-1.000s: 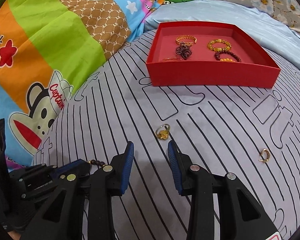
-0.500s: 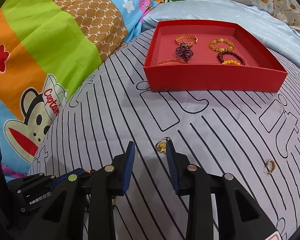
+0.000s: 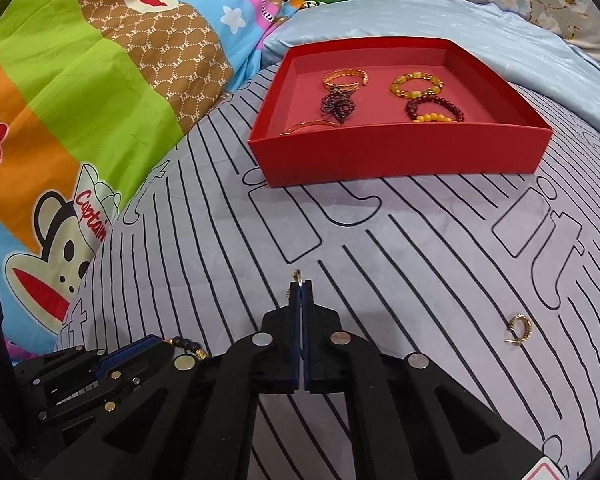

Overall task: Organize jewelry
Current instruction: 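Close the right gripper on the small gold stud earring while the left gripper holds the bracelet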

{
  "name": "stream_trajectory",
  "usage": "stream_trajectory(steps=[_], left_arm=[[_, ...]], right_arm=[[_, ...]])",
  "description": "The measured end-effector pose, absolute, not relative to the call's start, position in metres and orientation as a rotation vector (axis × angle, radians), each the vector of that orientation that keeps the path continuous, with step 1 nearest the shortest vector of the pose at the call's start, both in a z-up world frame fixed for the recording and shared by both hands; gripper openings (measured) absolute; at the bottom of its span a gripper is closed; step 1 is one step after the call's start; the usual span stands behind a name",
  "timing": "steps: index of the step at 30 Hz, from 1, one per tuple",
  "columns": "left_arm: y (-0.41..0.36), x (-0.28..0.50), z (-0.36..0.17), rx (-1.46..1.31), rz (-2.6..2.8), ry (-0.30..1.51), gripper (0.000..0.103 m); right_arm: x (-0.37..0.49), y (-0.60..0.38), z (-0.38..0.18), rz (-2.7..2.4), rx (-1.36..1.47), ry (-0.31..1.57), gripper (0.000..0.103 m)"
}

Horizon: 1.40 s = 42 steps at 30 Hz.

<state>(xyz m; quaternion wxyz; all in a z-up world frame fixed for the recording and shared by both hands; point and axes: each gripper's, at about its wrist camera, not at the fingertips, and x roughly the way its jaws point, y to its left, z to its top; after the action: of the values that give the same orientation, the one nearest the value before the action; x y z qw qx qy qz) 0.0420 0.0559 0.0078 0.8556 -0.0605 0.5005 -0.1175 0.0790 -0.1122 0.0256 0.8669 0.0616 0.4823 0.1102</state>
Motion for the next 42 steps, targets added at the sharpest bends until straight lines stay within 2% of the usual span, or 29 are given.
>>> stream_trajectory(steps=[10,17,19,21,23,28,29,30,33,42], left_arm=[[0.038,0.042,0.007,-0.110,-0.289,1.057,0.008],[0.032,0.049,0.007,-0.103,-0.285,1.058,0.008],[0.033,0.051,0.007,-0.105,-0.281,1.058,0.008],[0.035,0.052,0.007,-0.108,-0.276,1.059,0.008],[0.037,0.054,0.007,-0.107,-0.272,1.060,0.008],[0.039,0.057,0.007,-0.114,-0.265,1.060,0.008],[0.039,0.058,0.007,-0.115,-0.265,1.060,0.008],[0.039,0.058,0.007,-0.116,-0.265,1.060,0.008],[0.039,0.060,0.007,-0.116,-0.265,1.061,0.008],[0.030,0.061,0.015,-0.110,-0.289,1.047,0.007]], right_arm=[[0.065,-0.137,0.028,0.216,0.173,1.010,0.001],[0.065,-0.121,0.029,0.256,0.128,1.007,0.008],[0.068,-0.114,0.027,0.267,0.102,1.013,0.013],[0.071,-0.108,0.026,0.275,0.089,1.009,0.028],[0.074,-0.103,0.027,0.278,0.073,1.000,0.030],[0.084,-0.095,0.023,0.280,0.049,1.001,0.028],[0.085,-0.096,0.022,0.277,0.051,1.003,0.024],[0.086,-0.096,0.021,0.274,0.054,1.005,0.016],[0.086,-0.099,0.020,0.275,0.058,1.011,0.004],[0.074,-0.113,0.028,0.263,0.092,0.995,0.002]])
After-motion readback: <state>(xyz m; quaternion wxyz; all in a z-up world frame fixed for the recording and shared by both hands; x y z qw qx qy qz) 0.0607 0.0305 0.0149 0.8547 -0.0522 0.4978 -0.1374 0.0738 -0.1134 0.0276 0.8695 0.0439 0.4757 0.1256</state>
